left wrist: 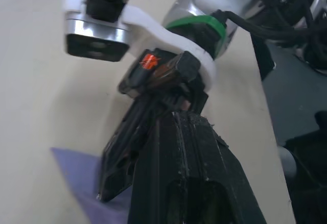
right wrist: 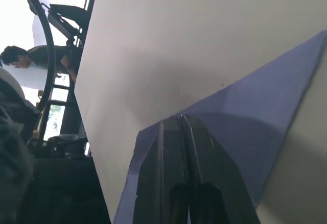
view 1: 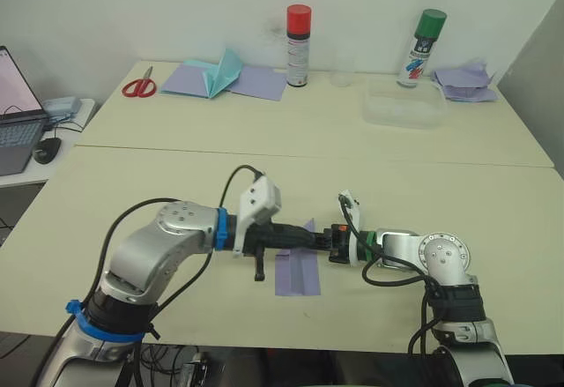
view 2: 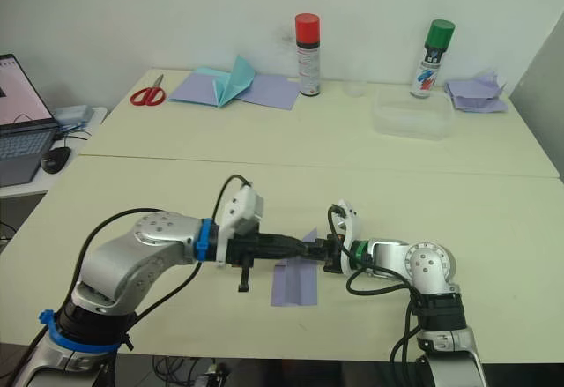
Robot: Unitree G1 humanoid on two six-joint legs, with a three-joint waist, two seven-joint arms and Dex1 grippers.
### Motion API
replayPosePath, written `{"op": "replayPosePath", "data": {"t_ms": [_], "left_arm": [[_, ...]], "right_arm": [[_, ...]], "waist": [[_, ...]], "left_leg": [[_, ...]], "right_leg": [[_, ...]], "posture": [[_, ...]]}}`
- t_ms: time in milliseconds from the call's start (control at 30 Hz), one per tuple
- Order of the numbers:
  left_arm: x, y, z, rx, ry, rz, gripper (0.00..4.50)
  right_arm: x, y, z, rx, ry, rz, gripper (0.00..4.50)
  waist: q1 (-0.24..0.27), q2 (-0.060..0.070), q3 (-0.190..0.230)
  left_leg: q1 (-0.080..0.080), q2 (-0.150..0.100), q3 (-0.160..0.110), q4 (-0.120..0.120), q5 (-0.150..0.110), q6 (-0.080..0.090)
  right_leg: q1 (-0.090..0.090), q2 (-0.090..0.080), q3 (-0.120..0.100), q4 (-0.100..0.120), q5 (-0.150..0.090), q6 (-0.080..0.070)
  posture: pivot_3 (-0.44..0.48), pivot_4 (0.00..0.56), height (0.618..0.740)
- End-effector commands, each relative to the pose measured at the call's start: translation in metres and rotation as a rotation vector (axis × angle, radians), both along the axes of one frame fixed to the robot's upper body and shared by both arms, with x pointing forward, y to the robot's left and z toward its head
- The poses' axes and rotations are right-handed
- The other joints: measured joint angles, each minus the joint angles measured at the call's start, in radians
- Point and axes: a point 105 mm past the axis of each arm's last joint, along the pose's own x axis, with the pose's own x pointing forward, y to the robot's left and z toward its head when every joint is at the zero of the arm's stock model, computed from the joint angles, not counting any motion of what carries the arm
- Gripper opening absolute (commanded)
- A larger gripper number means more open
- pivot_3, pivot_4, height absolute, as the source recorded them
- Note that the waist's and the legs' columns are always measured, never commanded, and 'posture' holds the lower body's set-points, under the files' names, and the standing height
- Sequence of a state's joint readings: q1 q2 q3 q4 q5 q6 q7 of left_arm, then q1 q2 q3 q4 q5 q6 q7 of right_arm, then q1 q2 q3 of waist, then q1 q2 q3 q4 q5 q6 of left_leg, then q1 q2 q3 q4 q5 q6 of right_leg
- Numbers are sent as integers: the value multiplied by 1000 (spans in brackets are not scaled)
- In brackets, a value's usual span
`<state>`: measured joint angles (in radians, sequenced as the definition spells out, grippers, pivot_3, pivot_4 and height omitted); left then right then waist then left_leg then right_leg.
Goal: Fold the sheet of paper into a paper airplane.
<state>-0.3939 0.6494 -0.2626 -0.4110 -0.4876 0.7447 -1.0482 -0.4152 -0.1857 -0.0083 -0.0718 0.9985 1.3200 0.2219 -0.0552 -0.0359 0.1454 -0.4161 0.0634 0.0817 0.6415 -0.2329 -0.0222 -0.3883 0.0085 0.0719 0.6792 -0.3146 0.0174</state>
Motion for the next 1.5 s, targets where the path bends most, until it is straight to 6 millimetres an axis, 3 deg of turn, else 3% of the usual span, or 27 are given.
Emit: {"op": "replayPosePath", "data": {"t_ms": [33, 233, 400, 533, 633, 733, 967, 1233, 1400, 1500], "left_arm": [[-10, 0, -17, 99, -50, -61, 0], [-2, 25, -49, 261, -98, -12, 0], [4, 37, -64, 303, -104, 39, 0], [5, 39, -72, 289, -101, 62, 0], [3, 41, -79, 301, -122, 43, 0], [1, 42, -84, 316, -138, 19, 0], [1, 45, -87, 332, -150, -6, 0], [0, 52, -97, 389, -180, -43, 0], [1, 52, -100, 399, -187, -56, 0], [1, 53, -101, 406, -192, -67, 0]], "right_arm": [[3, -7, -12, -60, -19, -29, 27], [5, -9, -9, -88, -94, -3, 27], [4, -9, 3, -91, -193, 44, 27], [-2, -8, 31, -56, -417, 158, 27], [-10, -17, 46, -70, -710, 298, 27], [-22, -28, 38, -87, -840, 440, 27], [-40, -33, 10, -98, -812, 591, 27], [-25, -34, -27, -256, -776, 521, 27], [-5, -39, -35, -327, -709, 397, 27], [5, -40, -34, -322, -649, 313, 27]], "waist": [[0, 0, 0], [0, 0, 0], [10, 0, 0], [18, 1, 1], [23, 2, 1], [24, 1, 1], [25, 1, 1], [26, 1, 1], [24, 1, 0], [24, 1, 0]], "left_leg": [[0, 0, 0, 0, 0, 0], [0, 0, 0, 2, 0, 0], [-1, 0, 0, 3, 0, 0], [-1, 0, 0, 3, 0, 1], [-1, 0, 0, 2, 0, 1], [-1, 0, 0, 2, 0, 1], [0, 0, 0, 3, 0, 1], [1, 0, 1, 4, 0, 1], [5, 1, 1, 3, 0, 1], [15, 1, 2, 3, 0, 1]], "right_leg": [[0, 0, 0, 0, 0, 0], [0, 0, 0, 1, 0, 0], [0, -1, 0, 0, 0, 0], [-1, -1, 0, 0, 0, 0], [-1, -1, -1, 0, 0, 0], [0, -1, -1, 0, 0, 0], [0, -1, -1, 1, 0, 0], [1, -1, -1, 1, 2, -4], [3, -1, -1, 1, 2, -4], [13, -1, 0, 1, -1, -3]], "posture": [[0, 150, 740], [0, 150, 740], [0, 150, 740], [0, 150, 740], [0, 150, 740], [0, 150, 740], [0, 150, 740], [0, 150, 740], [0, 150, 740], [0, 150, 740]]}}
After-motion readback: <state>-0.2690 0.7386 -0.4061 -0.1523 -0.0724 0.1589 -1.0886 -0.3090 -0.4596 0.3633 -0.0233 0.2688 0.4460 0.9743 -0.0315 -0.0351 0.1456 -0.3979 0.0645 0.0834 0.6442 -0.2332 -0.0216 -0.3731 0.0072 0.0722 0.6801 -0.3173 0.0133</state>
